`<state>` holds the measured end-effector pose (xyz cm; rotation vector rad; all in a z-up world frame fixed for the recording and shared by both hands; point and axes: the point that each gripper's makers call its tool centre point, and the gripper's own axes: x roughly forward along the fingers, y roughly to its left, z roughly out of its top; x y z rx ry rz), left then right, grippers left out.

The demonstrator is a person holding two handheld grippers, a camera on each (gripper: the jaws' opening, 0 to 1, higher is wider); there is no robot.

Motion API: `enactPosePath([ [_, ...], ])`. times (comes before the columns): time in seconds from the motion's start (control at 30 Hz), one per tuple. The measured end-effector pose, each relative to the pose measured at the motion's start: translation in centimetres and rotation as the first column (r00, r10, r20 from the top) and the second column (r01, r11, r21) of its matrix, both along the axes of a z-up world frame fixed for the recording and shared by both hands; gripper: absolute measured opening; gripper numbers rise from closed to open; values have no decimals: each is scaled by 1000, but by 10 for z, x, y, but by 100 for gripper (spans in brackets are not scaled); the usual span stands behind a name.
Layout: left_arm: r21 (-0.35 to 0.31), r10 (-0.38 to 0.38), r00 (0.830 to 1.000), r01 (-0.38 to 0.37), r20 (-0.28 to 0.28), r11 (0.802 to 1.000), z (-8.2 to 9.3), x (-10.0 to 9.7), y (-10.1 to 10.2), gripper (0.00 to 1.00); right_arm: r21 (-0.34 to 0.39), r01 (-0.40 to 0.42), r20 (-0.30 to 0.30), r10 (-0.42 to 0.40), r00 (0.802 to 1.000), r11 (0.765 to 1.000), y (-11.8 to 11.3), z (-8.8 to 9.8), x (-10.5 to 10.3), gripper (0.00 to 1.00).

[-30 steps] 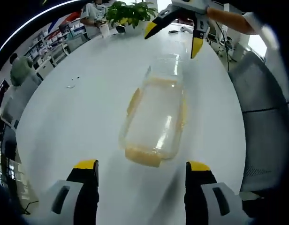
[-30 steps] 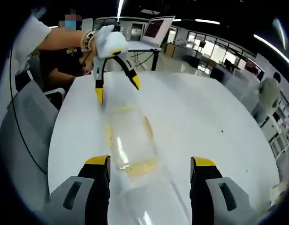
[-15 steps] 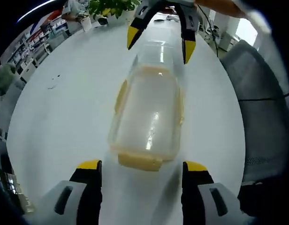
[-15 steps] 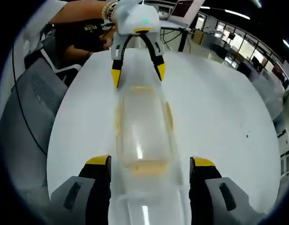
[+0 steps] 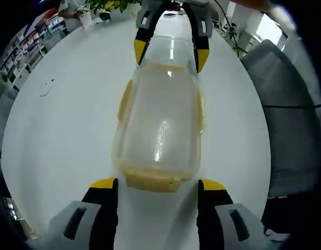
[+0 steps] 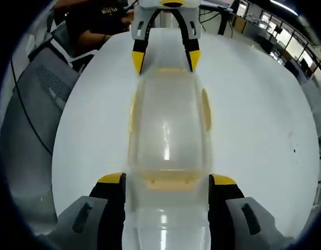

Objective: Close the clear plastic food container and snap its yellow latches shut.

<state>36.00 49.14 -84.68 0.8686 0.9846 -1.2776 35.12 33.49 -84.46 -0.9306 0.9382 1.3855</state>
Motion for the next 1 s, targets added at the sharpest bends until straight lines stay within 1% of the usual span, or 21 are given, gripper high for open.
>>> enactPosePath([
  [0.17,-7,-4,1000,4,-8,1000,1,2,-2,54,-34,-15,-12,15,1000,999,-3,-7,-1,56],
  [0.2,-4,-6,1000,6,-6,1000,1,2,-2,53,-45,-19,-5,19,1000,999,-4,-7,0,54],
  [0.23,-1,-13,1000,13,-3,1000,1,3,-1,52,-42,-26,6,26,1000,999,-4,-6,2,51],
  [0.27,2,-19,1000,19,-1,1000,1,3,-1,44,-45,-15,11,16,1000,999,-4,-6,6,43],
  [0.33,14,-33,999,33,9,999,1,5,0,43,-47,-15,13,16,1000,999,-4,-6,7,42],
  [0.5,28,-48,998,47,31,999,2,6,0,34,-53,-4,24,6,1000,999,-5,-7,8,38],
  [0.83,31,-43,999,42,34,999,1,4,0,33,-54,9,23,-8,1000,998,-4,-7,7,37],
  [1.0,37,-61,998,60,30,998,1,4,-1,34,-67,16,24,-14,1000,998,-4,-7,6,37],
])
